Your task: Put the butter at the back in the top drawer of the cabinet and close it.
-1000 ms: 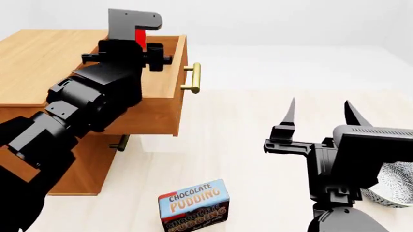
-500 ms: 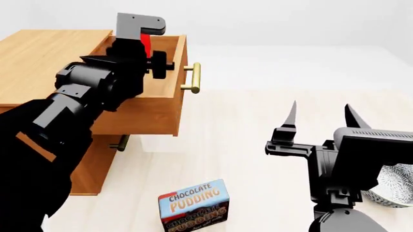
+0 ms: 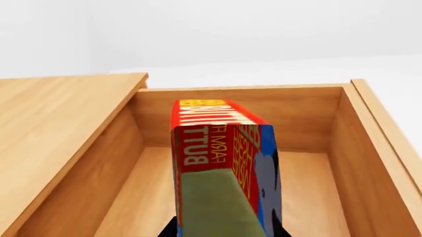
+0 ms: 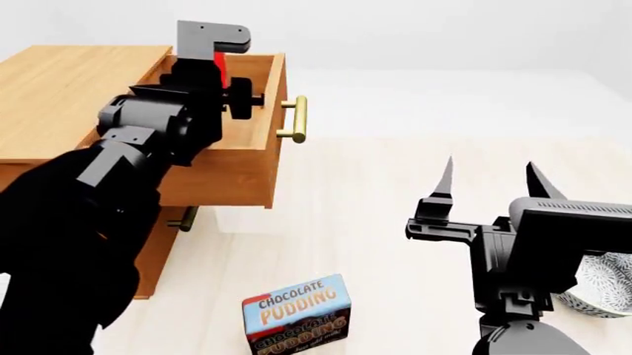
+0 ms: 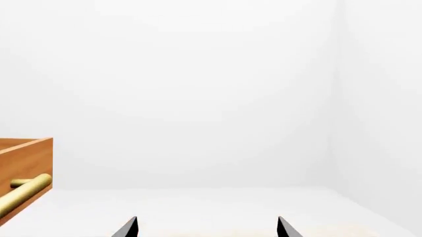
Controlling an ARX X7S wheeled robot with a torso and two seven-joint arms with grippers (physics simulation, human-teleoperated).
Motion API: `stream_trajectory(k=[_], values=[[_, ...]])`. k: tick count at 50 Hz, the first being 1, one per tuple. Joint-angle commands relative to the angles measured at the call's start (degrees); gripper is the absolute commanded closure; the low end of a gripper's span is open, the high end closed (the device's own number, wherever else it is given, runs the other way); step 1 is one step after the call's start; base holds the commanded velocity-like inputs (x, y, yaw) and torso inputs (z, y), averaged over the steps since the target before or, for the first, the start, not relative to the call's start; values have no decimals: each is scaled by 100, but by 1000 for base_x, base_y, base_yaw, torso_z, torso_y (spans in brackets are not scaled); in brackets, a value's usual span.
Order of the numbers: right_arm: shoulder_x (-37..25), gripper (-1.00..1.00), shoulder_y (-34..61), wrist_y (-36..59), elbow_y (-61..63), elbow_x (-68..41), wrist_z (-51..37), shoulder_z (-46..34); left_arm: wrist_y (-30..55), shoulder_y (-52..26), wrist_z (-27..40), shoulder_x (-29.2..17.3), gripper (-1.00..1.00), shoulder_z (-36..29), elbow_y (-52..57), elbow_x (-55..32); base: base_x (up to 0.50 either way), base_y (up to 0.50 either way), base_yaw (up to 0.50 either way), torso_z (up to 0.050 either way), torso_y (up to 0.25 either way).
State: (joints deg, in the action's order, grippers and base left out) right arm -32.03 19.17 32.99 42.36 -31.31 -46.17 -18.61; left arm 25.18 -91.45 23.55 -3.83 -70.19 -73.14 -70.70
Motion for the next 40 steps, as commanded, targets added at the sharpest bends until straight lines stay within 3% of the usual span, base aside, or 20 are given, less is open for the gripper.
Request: stream_trajectory(k=[1, 20, 21, 40], values=[[-23, -100, -9, 2, 14, -26, -12, 4, -85, -8, 191, 45, 100, 74, -167, 399, 0, 0, 0, 0, 0], [-62, -100, -7, -10, 23, -67, -18, 23, 184, 39, 282, 68, 100, 664, -176, 838, 1, 0, 0, 0, 0], [-63, -100, -8, -12, 22, -67, -18, 22, 216, 36, 285, 70, -100, 706, -177, 875, 0, 0, 0, 0, 0], [-35, -100, -10, -64, -51, -37, 0, -55, 12, -100, 494, 36, -100, 1491, -13, 1529, 0, 0, 0, 0, 1]])
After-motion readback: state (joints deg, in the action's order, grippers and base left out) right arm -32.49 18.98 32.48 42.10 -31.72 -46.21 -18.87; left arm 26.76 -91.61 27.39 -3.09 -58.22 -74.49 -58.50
